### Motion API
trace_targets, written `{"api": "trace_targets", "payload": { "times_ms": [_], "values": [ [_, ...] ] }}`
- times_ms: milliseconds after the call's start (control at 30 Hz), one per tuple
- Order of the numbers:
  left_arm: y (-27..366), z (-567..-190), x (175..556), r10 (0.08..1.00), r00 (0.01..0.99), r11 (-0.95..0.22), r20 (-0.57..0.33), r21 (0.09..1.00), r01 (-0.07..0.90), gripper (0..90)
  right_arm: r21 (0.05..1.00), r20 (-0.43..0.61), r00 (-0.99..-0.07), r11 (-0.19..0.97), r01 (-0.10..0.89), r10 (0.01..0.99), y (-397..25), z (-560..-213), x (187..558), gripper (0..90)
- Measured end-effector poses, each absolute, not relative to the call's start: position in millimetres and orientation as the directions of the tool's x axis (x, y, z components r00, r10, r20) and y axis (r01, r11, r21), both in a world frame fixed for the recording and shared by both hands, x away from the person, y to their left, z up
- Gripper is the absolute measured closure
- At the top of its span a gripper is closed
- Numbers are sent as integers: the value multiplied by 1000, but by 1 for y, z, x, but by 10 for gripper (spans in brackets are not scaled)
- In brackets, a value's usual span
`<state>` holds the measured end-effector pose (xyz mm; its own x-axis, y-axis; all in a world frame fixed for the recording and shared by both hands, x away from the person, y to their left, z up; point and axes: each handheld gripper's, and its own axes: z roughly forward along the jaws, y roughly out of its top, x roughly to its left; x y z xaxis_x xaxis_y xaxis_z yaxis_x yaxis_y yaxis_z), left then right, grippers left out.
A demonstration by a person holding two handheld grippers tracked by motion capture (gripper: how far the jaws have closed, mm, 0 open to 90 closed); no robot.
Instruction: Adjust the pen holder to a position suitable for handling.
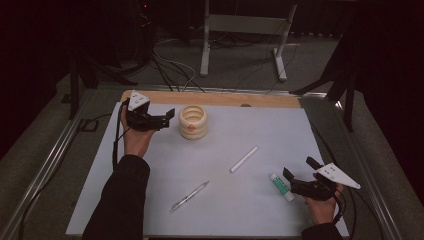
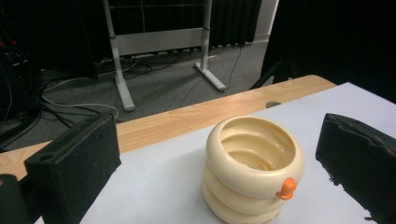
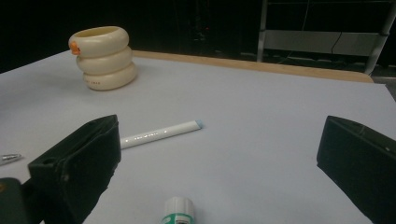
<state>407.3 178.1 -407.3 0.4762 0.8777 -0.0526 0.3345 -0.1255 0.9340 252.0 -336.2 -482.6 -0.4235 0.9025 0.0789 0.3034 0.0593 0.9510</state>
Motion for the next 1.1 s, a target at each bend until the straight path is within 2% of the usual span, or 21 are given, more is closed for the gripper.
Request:
{"api": "trace_targets", "payload": {
  "times_ms": [1100],
  "values": [
    [152,-430,434,882,468,-157,-56,901,405,2,952,82,-425,55,301,902,-337,-483,254,1]
  ]
}}
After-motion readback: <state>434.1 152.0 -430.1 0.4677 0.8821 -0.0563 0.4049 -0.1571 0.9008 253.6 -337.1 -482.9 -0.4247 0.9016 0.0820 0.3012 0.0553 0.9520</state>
